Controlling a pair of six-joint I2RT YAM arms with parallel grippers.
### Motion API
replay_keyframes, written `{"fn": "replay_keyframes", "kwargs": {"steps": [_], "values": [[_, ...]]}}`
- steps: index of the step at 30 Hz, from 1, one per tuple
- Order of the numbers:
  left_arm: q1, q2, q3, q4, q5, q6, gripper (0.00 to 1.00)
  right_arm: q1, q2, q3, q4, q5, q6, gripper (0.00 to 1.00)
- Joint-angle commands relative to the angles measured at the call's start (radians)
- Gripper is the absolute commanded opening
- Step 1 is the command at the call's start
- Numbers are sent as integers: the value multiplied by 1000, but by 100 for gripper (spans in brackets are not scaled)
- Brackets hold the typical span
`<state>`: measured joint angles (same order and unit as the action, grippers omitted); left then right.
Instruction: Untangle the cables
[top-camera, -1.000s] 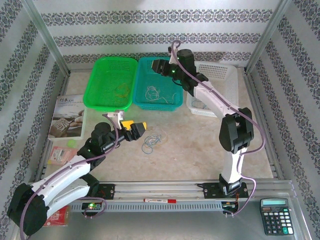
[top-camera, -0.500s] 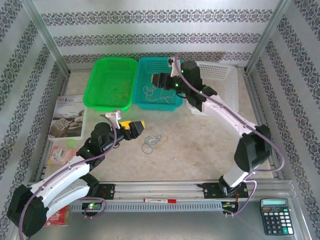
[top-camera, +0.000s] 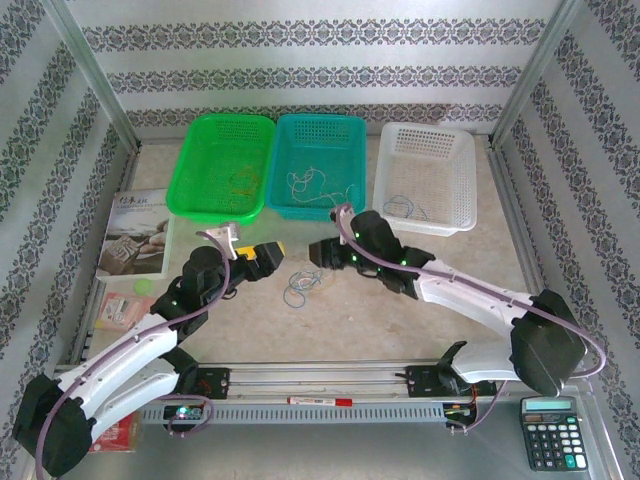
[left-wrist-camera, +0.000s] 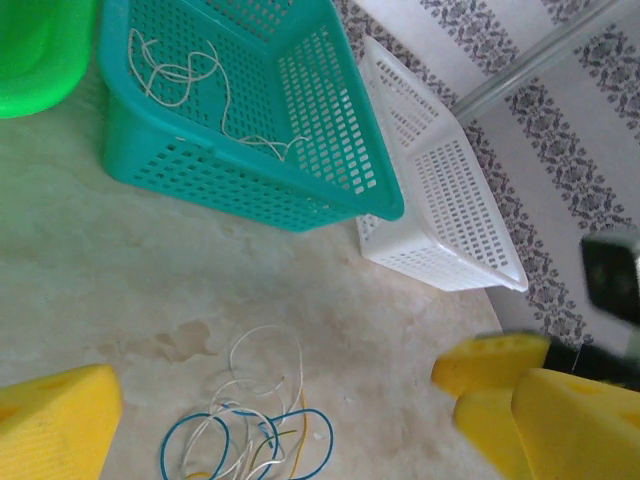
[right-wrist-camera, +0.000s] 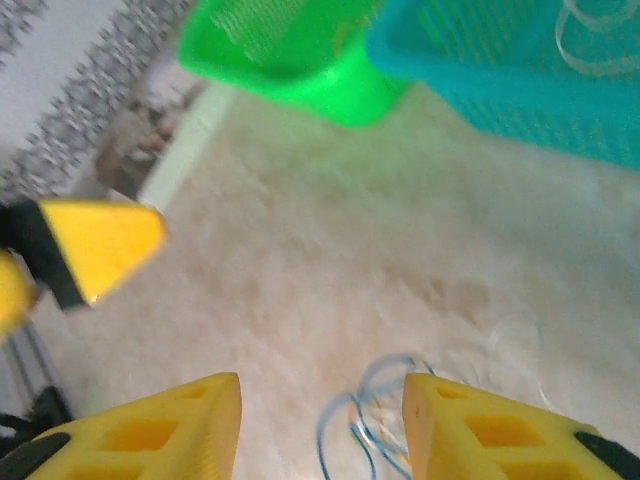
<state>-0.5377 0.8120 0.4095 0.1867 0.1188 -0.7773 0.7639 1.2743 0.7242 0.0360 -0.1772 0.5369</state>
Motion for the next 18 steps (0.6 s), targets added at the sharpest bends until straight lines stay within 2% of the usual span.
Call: {"fn": "replay_keyframes", "kwargs": {"steps": [1,7,18], "values": [[-12,-17,-6,-10,-45,-40,100,3,-48,-55,14,101,19,47],[-12,-17,13,-46,-50,-42,100,-17,-6,-81,7,130,-7,46],[-11,-19,20,-46,-39,-59,100,-63,139,-22,21,86,-45,46]]}}
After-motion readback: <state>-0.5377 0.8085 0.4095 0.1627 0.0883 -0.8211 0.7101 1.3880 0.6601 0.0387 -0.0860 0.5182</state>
